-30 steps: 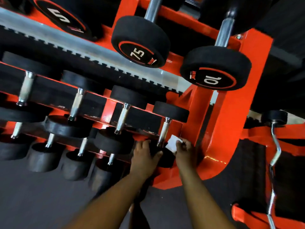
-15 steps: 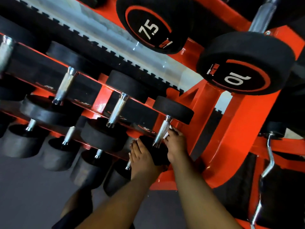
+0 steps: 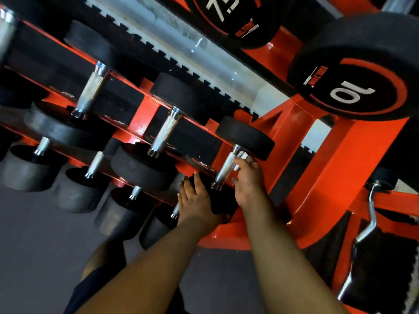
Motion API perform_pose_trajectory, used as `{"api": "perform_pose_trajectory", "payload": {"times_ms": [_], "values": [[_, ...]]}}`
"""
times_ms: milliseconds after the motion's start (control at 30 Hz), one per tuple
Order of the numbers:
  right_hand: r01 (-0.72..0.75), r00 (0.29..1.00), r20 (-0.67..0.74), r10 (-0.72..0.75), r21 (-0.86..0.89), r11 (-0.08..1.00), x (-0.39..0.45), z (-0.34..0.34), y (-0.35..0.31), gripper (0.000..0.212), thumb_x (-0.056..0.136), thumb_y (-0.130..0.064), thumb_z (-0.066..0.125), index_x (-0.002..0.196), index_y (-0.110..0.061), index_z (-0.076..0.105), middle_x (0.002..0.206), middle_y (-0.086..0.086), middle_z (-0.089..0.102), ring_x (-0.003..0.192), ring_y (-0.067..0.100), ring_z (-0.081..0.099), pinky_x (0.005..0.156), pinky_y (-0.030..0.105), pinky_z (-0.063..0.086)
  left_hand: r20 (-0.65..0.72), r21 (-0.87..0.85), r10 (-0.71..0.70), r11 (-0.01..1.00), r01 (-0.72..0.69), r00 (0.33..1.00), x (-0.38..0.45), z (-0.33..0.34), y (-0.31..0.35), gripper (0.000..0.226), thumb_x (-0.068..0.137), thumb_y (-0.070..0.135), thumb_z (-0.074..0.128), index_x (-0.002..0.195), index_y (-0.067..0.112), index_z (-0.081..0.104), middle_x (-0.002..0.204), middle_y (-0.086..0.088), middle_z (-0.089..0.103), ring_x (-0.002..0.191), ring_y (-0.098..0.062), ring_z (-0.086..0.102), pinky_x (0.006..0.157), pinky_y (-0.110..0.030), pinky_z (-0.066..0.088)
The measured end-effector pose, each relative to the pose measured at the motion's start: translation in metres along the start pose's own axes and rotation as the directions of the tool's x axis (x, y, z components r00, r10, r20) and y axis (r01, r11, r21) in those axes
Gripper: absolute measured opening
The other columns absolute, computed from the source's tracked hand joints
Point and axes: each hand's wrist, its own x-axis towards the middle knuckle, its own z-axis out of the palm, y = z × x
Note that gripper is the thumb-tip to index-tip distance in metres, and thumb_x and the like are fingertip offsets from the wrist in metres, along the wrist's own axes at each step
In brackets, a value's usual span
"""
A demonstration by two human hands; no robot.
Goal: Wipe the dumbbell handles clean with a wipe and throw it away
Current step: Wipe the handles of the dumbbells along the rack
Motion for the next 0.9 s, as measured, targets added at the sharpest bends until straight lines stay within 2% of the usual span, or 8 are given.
{"api": "perform_pose_trajectory", "payload": {"times_ms": [67, 167, 300, 367, 500, 633, 800, 900], "values": [[-0.047, 0.999, -0.007, 0.048, 0.045, 0.998, 0.003, 0.006, -0.005, 0.019, 0.092, -0.005, 0.060, 0.108, -0.015, 0.064, 0.099, -0.001, 0.067, 0.091, 0.013, 0.063, 0.090, 0.037, 0.049, -0.001, -0.002, -0.001, 1.000, 0.001, 1.000, 0.000, -0.001, 0.001, 0.151, 0.063, 0.054, 0.090, 0.158, 0.015, -0.020, 0.166, -0.020, -0.014, 0.155, -0.032, -0.015, 0.127, -0.047, -0.002], [-0.140, 0.990, 0.037, 0.138, 0.065, 0.988, 0.002, 0.011, -0.015, 0.021, 0.092, -0.010, 0.063, 0.113, -0.009, 0.063, 0.097, 0.005, 0.066, 0.082, 0.015, 0.063, 0.072, 0.031, 0.050, 0.014, 0.009, -0.002, 1.000, 0.002, 1.000, -0.002, -0.005, 0.003, 0.152, 0.063, 0.051, 0.091, 0.158, 0.015, -0.021, 0.167, -0.020, -0.014, 0.155, -0.032, -0.016, 0.127, -0.047, -0.002], [-0.041, 0.998, 0.036, 0.042, -0.033, 0.999, 0.002, 0.002, -0.009, 0.007, 0.091, -0.012, 0.065, 0.096, -0.017, 0.064, 0.101, 0.001, 0.069, 0.093, 0.016, 0.064, 0.092, 0.039, 0.050, 0.023, 0.020, -0.019, 1.000, 0.018, 1.000, -0.001, -0.005, 0.004, 0.152, 0.062, 0.052, 0.091, 0.158, 0.016, -0.021, 0.167, -0.020, -0.015, 0.156, -0.032, -0.016, 0.127, -0.047, -0.002], [-0.036, 0.999, 0.023, 0.037, -0.059, 0.998, 0.003, 0.002, -0.004, 0.008, 0.089, -0.014, 0.067, 0.095, -0.018, 0.064, 0.103, 0.001, 0.069, 0.097, 0.017, 0.064, 0.097, 0.043, 0.049, 0.027, 0.028, -0.023, 0.999, 0.022, 0.999, 0.000, -0.004, 0.004, 0.152, 0.062, 0.053, 0.091, 0.159, 0.016, -0.020, 0.167, -0.020, -0.015, 0.156, -0.032, -0.016, 0.127, -0.047, -0.002], [-0.147, 0.988, 0.049, 0.146, 0.033, 0.989, 0.000, 0.008, -0.006, 0.018, 0.091, -0.016, 0.068, 0.108, -0.014, 0.064, 0.104, 0.006, 0.067, 0.093, 0.021, 0.065, 0.083, 0.038, 0.052, 0.028, 0.023, -0.029, 0.999, 0.029, 0.999, 0.000, -0.006, 0.005, 0.152, 0.061, 0.051, 0.092, 0.159, 0.016, -0.019, 0.167, -0.020, -0.015, 0.155, -0.031, -0.017, 0.127, -0.046, -0.003], [-0.106, 0.991, 0.080, 0.104, 0.022, 0.994, -0.006, -0.003, 0.004, 0.022, 0.095, -0.013, 0.061, 0.117, -0.017, 0.062, 0.103, 0.001, 0.067, 0.093, 0.014, 0.063, 0.080, 0.033, 0.048, 0.028, 0.023, -0.031, 0.999, 0.030, 0.999, 0.000, -0.005, 0.004, 0.152, 0.060, 0.052, 0.092, 0.159, 0.017, -0.018, 0.167, -0.020, -0.016, 0.155, -0.031, -0.018, 0.127, -0.045, -0.005], [-0.160, 0.985, 0.059, 0.160, 0.004, 0.987, -0.008, 0.008, 0.001, 0.025, 0.091, -0.017, 0.067, 0.115, -0.012, 0.064, 0.103, 0.009, 0.066, 0.094, 0.024, 0.064, 0.091, 0.042, 0.051, 0.029, 0.020, -0.029, 0.999, 0.029, 0.999, 0.000, -0.004, 0.004, 0.151, 0.061, 0.052, 0.092, 0.159, 0.018, -0.017, 0.167, -0.018, -0.016, 0.155, -0.030, -0.017, 0.127, -0.045, -0.004], [-0.141, 0.985, 0.096, 0.141, -0.013, 0.990, -0.016, 0.003, 0.004, 0.028, 0.094, -0.014, 0.063, 0.122, -0.013, 0.060, 0.100, 0.006, 0.066, 0.091, 0.021, 0.063, 0.077, 0.033, 0.051, 0.029, 0.015, -0.021, 1.000, 0.020, 0.999, 0.000, -0.004, 0.003, 0.151, 0.060, 0.053, 0.092, 0.160, 0.019, -0.016, 0.167, -0.019, -0.016, 0.155, -0.030, -0.018, 0.127, -0.046, -0.003]]}}
